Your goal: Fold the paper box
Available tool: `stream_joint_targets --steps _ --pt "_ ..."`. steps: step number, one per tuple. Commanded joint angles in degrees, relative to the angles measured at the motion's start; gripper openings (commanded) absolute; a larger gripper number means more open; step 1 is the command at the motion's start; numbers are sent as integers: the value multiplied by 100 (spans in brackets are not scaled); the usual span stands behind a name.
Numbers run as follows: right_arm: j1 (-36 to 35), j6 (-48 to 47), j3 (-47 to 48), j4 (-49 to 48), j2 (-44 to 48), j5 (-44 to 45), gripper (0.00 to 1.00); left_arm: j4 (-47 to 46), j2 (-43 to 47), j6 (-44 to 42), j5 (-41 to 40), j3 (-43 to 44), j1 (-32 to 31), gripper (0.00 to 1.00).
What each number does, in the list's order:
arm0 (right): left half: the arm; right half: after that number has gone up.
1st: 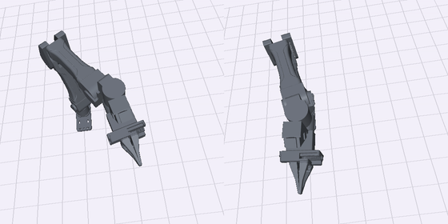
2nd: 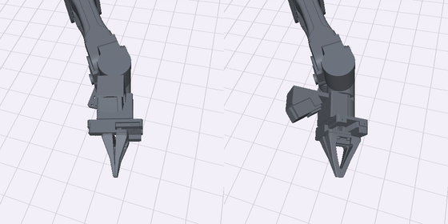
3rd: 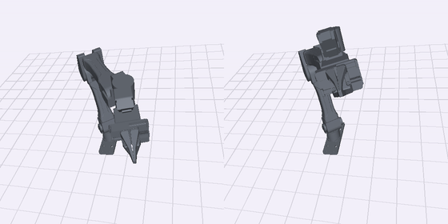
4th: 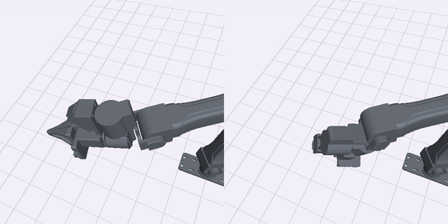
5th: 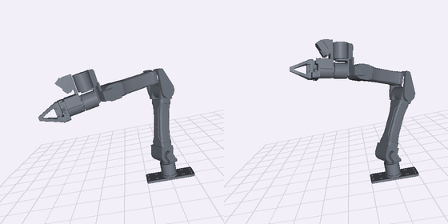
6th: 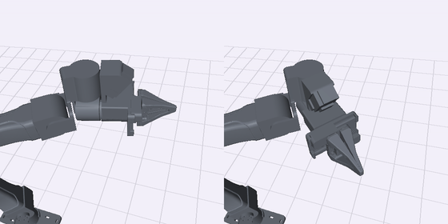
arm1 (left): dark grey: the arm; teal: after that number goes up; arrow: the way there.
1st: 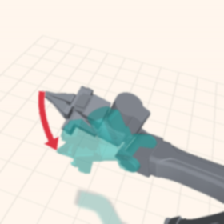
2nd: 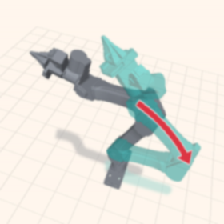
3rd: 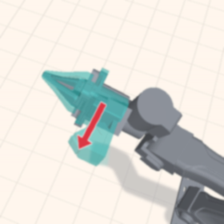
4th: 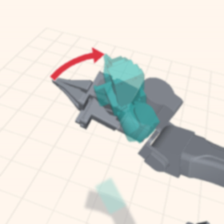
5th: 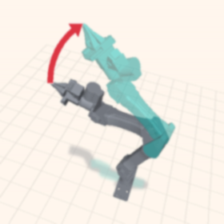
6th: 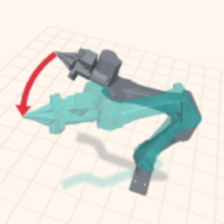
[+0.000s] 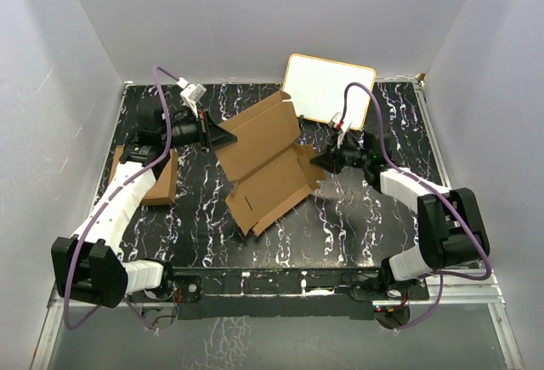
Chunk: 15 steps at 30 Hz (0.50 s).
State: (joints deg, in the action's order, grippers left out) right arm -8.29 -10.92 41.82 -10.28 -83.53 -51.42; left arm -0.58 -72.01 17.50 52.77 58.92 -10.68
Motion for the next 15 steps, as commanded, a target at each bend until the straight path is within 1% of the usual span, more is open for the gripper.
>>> stream_joint_targets --steps 1,3,5,7,11,15 --pt "-352 949 -436 -2978 -165 634 8 293 237 -318 -90 260 -343 0" --pt "-420 1069 -650 -3531 -308 1024 8 513 211 -599 -224 248 -591 0" --pt "-452 1066 -817 -3876 -368 1310 8 678 227 -868 -356 175 -782 0" --pt "-453 1063 -964 -4107 -383 1504 8 617 272 -991 -379 -2 -850 0" --pt "-448 861 -1084 -4028 -401 1319 8 548 265 -1165 -409 -247 -881 0" --pt "-453 484 -1119 -3648 -292 1014 8 526 285 -1246 -432 -343 -934 0"
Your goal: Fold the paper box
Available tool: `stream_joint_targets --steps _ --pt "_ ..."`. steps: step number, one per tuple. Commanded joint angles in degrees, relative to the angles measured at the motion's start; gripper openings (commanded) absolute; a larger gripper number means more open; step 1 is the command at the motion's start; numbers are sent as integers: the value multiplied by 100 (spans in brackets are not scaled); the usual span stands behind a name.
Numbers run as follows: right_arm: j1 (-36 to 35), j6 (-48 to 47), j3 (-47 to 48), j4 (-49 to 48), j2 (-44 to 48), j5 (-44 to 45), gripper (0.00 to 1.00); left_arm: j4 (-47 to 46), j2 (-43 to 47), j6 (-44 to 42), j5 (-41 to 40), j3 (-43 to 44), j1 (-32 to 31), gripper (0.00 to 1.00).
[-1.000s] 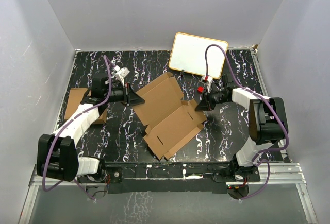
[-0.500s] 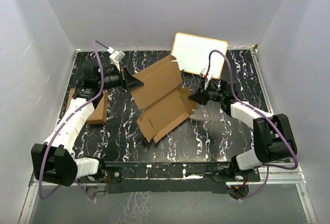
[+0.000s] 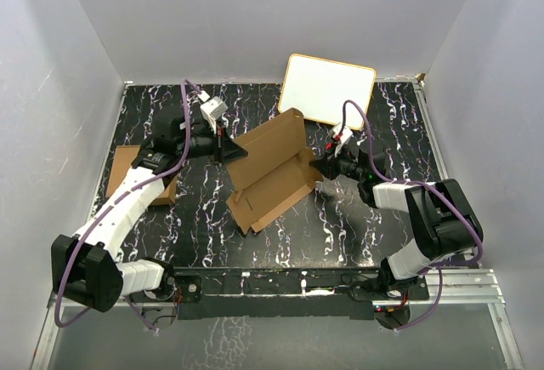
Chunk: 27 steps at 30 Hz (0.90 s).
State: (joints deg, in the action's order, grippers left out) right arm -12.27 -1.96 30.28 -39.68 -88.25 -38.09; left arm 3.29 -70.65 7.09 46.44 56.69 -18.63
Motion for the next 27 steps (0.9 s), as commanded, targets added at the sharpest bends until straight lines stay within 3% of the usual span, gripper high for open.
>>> stream_joint_targets --steps 1,7,22,27 --pt "-56 -594 39 -512 244 -404 8 104 175 -204 197 -155 -149 0" --pt "-25 -1353 230 513 468 -785 13 -43 353 -144 120 -346 -192 0" --pt "94 -1683 1012 1868 586 -675 22 127 371 -314 -96 -173 -211 0" --pt "388 -2175 1380 2960 646 -1255 27 241 345 -415 -181 -73 -211 0"
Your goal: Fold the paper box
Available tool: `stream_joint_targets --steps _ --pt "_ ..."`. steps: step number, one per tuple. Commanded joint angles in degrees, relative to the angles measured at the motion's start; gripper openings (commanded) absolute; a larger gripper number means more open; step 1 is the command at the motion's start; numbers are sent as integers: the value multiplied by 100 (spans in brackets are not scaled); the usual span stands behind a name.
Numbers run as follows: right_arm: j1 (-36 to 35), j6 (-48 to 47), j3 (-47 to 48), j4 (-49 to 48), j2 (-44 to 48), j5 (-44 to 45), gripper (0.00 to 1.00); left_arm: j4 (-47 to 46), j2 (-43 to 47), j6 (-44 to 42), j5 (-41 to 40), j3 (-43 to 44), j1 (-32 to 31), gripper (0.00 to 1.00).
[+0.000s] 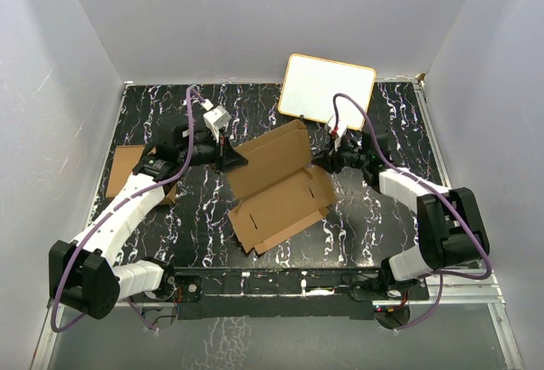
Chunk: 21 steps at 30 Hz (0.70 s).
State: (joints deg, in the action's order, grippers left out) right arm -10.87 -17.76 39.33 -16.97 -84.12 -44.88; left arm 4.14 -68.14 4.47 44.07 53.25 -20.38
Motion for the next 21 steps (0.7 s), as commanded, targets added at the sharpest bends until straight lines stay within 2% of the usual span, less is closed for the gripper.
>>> stream_joint_targets --steps 1,5,8,13,17,21 --pt "333 -805 566 976 228 -817 28 165 106 -171 35 285 -36 0" --pt "581 -1319 914 1889 192 -1305 32 183 98 -225 -38 345 -37 0" --pt "684 -1421 1232 2569 134 -1395 42 188 90 -220 -38 391 -36 0" --pt "735 -1595 1711 3653 -88 -1744 65 204 90 -222 -13 429 -36 0" --pt "728 -1365 1937 3809 -427 -1507 65 242 77 -235 1 474 -36 0" --pt "725 -1594 2438 4550 -898 -1350 64 251 80 -233 7 509 -36 0"
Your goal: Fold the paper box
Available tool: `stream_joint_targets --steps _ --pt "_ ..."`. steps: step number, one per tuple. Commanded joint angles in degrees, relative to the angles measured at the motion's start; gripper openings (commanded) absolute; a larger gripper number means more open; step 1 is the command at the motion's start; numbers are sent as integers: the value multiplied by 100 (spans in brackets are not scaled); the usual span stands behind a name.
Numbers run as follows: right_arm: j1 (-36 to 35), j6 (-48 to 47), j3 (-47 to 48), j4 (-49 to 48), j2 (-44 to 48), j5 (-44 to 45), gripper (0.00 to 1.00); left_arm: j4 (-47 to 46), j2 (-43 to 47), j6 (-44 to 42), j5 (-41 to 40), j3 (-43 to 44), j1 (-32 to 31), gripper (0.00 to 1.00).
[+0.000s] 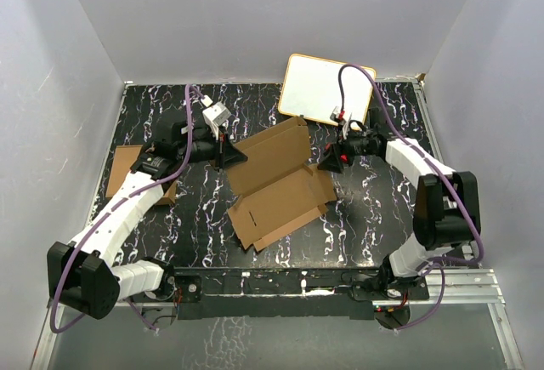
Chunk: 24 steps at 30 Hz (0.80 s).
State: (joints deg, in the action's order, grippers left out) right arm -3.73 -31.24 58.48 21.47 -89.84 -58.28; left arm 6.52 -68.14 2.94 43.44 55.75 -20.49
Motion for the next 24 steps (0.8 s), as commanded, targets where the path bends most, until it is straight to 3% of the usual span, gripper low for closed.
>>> stream_joint_targets --steps 1,4,9,12,15,24 --pt "16 -355 623 891 -415 -9 63 15 79 -76 68 275 -25 0" --pt "4 -412 716 1052 -507 -11 52 9 57 -82 83 305 -25 0" --pt "-57 -411 822 1123 -536 2 11 41 10 -98 90 385 -28 0" --pt "-120 -494 851 1139 -493 -27 8 97 7 -110 70 515 -21 0" --pt "-174 -229 635 558 -225 -47 8 153 -21 -110 78 711 -25 0" --pt "-290 1547 -835 -3511 843 286 8 271 -85 40 17 1259 -24 0"
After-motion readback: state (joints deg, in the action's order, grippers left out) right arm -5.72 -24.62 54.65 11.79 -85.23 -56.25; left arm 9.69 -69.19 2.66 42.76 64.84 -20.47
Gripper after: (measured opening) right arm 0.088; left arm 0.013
